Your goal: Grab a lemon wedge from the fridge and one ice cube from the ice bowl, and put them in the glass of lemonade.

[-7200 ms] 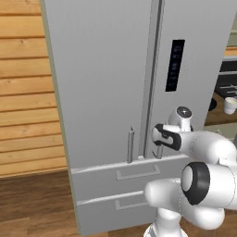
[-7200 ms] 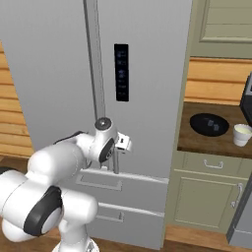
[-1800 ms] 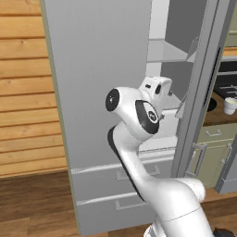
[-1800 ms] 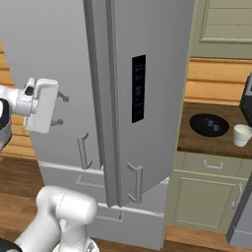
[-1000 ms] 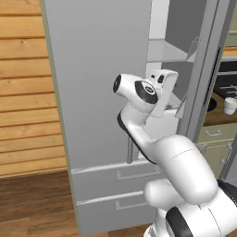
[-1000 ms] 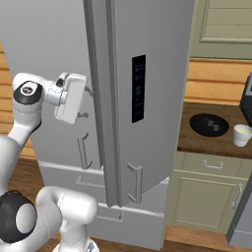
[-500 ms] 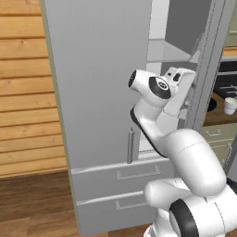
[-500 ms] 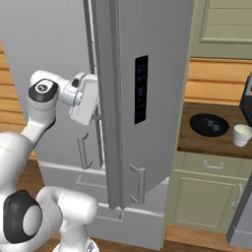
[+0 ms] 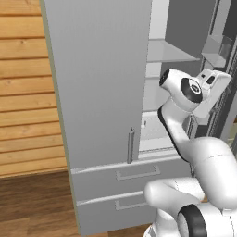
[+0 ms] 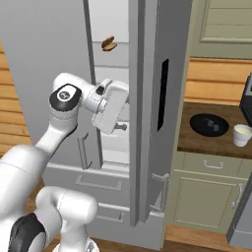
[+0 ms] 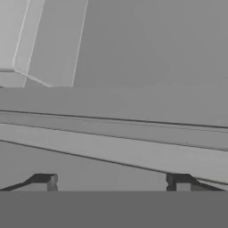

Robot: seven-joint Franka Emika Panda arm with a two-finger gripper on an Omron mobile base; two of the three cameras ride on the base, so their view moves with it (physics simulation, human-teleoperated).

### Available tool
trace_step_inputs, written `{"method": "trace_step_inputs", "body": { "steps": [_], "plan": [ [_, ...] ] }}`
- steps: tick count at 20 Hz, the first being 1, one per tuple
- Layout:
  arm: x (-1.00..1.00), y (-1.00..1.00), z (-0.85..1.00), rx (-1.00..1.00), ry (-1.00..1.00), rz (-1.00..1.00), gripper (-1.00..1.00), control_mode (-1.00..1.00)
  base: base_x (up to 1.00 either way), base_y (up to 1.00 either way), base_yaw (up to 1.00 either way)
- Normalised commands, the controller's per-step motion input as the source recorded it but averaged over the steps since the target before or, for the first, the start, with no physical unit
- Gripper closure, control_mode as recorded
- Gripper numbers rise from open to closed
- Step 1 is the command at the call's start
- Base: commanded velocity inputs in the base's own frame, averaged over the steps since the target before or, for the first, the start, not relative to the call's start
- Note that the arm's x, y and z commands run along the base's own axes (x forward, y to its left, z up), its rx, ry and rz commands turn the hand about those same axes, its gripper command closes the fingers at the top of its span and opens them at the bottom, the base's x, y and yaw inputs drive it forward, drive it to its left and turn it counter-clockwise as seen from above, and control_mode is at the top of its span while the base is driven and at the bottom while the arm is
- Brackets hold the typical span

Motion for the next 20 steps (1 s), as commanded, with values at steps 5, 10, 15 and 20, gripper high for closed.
{"method": "trace_step_inputs", "body": {
  "steps": [5,10,15,20],
  "plan": [
    [-0.18,-0.58,0.05,0.02,-0.07,-0.01,-1.0,-1.0,0.0,0.0,0.0],
    [-0.02,-0.35,0.06,0.0,-0.03,0.0,-1.0,-1.0,0.0,0.0,0.0],
    [0.19,-0.46,0.0,0.0,-0.01,0.0,-1.0,-1.0,0.0,0.0,0.0],
    [-0.25,-0.25,0.02,0.04,-0.15,0.05,-1.0,-1.0,0.0,0.0,0.0]
  ]
}}
